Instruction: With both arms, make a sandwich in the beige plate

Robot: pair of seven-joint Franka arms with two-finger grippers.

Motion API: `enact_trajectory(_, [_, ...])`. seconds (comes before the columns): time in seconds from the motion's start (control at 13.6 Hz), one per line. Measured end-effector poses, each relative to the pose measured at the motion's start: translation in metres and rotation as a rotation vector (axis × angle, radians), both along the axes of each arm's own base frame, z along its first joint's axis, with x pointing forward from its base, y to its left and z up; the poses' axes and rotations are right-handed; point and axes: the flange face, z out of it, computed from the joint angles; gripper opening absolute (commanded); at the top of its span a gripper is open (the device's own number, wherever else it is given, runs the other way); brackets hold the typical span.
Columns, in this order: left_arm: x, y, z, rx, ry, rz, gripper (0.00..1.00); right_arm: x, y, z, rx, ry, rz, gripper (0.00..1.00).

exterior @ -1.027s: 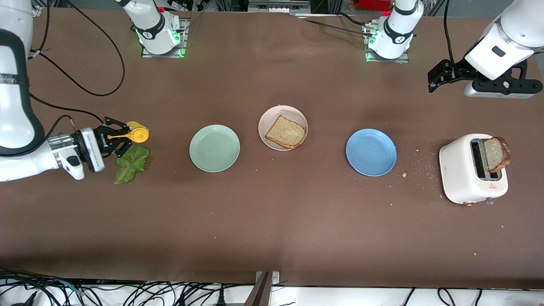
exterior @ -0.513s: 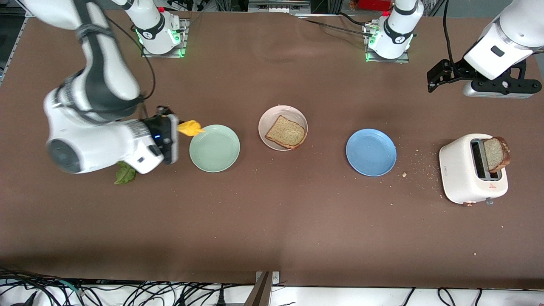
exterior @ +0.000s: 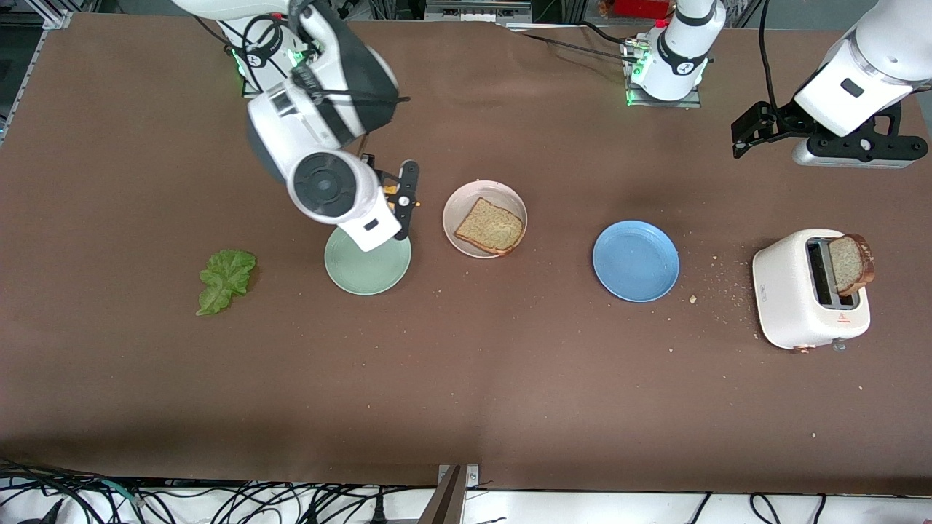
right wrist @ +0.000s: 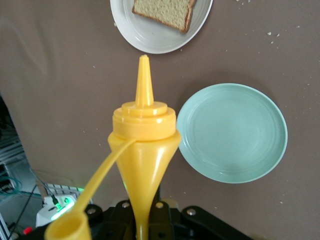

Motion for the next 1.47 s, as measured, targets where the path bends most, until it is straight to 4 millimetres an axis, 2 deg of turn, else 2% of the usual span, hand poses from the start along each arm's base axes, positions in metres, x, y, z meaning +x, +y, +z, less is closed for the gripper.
enact_trajectory(0.22, [0.0, 0.0, 0.0, 0.0, 0.0, 0.0, 1.0, -0.021, 0.034, -0.02, -0.135, -0.069, 0.087, 0.0])
enact_trajectory(0.51, [0.0, 0.0, 0.0, 0.0, 0.0, 0.0, 1.0, -0.054, 0.082, -0.063, -0.287, -0.139, 0.199, 0.0])
enact_trajectory(0.88, [0.0, 0.0, 0.0, 0.0, 0.0, 0.0, 1.0, -0.093, 0.131, -0.105, -0.419, -0.233, 0.359, 0.0])
enact_trajectory(1.25, [0.0, 0.0, 0.0, 0.0, 0.0, -0.001, 1.0, -0.117, 0.156, -0.124, -0.508, -0.304, 0.461, 0.0])
enact_trajectory(1.47, [0.0, 0.0, 0.0, 0.0, 0.0, -0.001, 1.0, -0.125, 0.161, -0.137, -0.548, -0.311, 0.493, 0.0])
